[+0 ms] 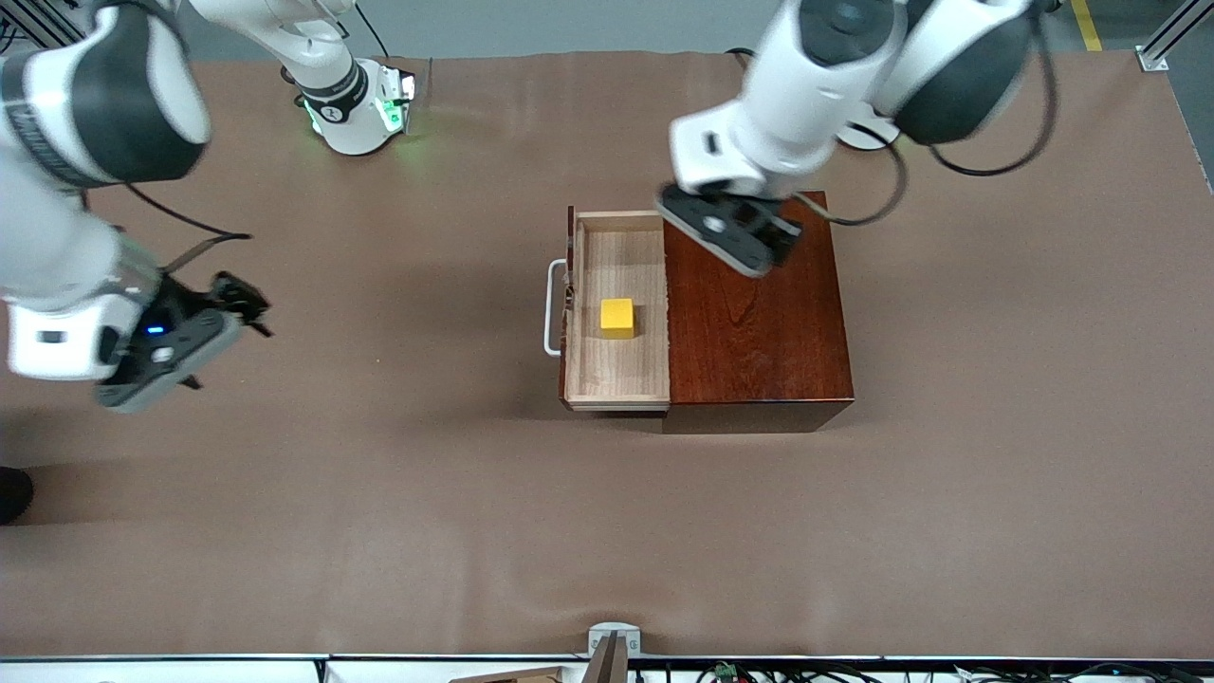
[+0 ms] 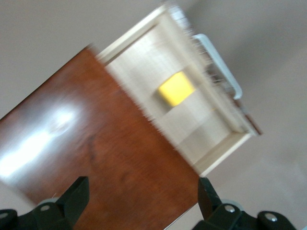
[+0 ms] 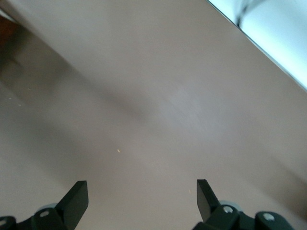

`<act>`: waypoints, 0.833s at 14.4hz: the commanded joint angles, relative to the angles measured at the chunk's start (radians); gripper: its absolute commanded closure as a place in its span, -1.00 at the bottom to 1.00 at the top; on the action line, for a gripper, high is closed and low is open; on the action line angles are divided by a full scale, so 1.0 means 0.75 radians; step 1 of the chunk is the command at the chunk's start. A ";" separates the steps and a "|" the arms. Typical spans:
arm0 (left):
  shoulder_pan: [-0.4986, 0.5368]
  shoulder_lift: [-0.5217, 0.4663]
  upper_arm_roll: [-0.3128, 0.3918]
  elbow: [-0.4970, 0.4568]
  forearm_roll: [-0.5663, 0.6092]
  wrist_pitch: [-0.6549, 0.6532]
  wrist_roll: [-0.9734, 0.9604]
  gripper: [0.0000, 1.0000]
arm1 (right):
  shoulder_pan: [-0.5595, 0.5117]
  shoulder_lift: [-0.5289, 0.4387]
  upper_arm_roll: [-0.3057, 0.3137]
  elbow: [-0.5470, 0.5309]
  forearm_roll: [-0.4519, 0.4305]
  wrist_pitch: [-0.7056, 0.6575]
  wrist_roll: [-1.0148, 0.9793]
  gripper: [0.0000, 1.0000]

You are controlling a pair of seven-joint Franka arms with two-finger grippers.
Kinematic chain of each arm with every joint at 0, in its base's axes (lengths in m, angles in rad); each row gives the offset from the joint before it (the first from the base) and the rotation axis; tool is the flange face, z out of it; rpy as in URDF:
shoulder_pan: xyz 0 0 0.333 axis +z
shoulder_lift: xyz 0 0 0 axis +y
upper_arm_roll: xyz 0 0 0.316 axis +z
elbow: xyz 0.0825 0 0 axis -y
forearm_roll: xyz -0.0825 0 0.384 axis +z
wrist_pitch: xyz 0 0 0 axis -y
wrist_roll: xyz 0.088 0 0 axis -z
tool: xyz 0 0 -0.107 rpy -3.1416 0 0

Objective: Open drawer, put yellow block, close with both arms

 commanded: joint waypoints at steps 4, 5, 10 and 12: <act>-0.264 0.329 0.020 0.225 0.026 0.318 0.474 -1.00 | -0.075 -0.264 -0.034 -0.248 0.025 -0.108 0.288 -1.00; -0.298 0.377 0.022 0.237 0.026 0.380 0.566 -1.00 | -0.079 -0.284 -0.040 -0.254 0.025 -0.121 0.359 -1.00; -0.405 0.538 0.099 0.245 0.041 0.556 0.914 -1.00 | -0.077 -0.337 -0.045 -0.252 0.012 -0.125 0.760 -1.00; -0.411 0.614 0.105 0.243 0.047 0.640 1.000 -1.00 | -0.075 -0.335 -0.045 -0.246 0.008 -0.095 0.836 -1.00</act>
